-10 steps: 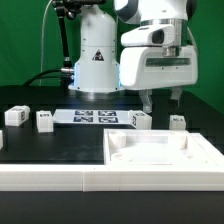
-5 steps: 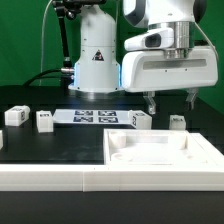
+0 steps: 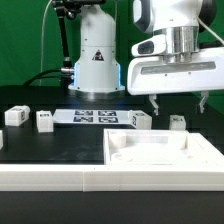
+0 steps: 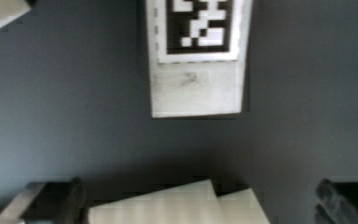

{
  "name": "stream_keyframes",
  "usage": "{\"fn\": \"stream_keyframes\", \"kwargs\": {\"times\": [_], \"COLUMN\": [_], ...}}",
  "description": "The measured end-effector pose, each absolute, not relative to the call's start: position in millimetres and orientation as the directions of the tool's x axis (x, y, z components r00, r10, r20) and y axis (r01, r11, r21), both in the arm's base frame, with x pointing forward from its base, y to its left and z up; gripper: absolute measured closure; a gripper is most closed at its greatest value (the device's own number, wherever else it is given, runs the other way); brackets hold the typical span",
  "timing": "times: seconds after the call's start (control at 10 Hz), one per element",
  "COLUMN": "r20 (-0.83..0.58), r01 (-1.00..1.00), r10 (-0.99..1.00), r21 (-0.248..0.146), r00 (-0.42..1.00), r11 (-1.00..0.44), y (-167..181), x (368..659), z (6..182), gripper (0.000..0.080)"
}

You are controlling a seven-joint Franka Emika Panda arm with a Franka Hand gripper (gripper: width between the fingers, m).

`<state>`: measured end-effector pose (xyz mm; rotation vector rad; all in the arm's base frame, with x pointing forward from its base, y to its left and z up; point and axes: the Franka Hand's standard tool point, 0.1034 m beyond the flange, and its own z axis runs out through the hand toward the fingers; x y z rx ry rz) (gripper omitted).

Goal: Assemble one leg

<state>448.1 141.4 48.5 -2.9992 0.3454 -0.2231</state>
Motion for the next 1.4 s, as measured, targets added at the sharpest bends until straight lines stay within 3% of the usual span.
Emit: {"fn": "stream_keyframes", "kwargs": {"times": [0.3,1.0,1.4], "r20": [0.067,-0.421,-0.600], "r01": [-0.170,-0.159,-0.157], "r10": [-0.178,-0.125,-0.112], "r21": [-0.107,-0.045,-0.023], "r00": [0.982,0.898,0.792], "r11": [-0.980,-0.986,-0.987], "y": [139.6,141.9,143.1], "x": [444.4,441.8,439.3], "z": [45.2,42.6,31.3], "gripper": [0.0151,0.0151,0.0151]}}
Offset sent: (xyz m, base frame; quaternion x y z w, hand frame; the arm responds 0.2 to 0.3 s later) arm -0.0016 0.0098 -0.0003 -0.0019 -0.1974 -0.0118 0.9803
